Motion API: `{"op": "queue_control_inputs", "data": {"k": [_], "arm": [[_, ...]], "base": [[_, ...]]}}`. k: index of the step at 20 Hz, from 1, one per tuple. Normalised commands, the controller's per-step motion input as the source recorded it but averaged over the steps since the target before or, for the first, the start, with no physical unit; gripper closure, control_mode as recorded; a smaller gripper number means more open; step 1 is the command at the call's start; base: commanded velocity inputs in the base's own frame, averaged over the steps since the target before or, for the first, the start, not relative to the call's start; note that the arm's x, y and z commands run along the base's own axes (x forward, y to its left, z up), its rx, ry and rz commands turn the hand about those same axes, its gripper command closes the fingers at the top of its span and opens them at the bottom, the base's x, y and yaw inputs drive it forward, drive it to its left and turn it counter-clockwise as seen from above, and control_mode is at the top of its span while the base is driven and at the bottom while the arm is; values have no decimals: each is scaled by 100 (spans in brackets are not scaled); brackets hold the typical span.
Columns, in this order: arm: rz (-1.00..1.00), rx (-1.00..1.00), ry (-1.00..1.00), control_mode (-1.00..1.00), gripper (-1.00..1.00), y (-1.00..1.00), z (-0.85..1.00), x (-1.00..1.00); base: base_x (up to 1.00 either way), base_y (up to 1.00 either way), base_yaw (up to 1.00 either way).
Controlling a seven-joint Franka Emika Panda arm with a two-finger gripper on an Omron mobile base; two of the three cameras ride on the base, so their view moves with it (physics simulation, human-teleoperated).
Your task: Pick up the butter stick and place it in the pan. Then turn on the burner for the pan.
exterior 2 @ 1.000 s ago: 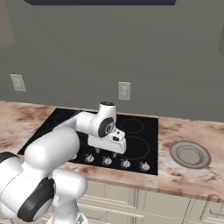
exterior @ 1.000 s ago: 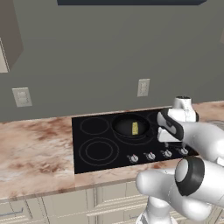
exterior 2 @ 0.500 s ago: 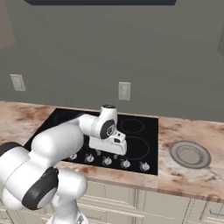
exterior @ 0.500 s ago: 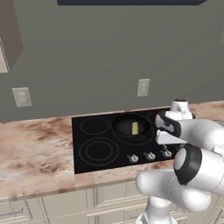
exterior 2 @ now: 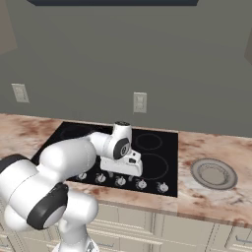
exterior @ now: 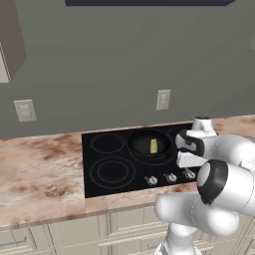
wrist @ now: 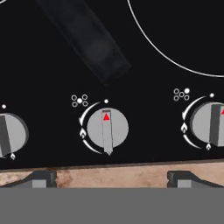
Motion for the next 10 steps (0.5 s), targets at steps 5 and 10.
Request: {"op": "queue_control_inputs", "data": {"k": [5, 10], "arm": [[7, 1, 0, -100, -100, 0, -12, 0], [7, 0, 0, -100, -100, 0, -11, 3]], "base": [[0, 0, 0], [0, 0, 0]]}}
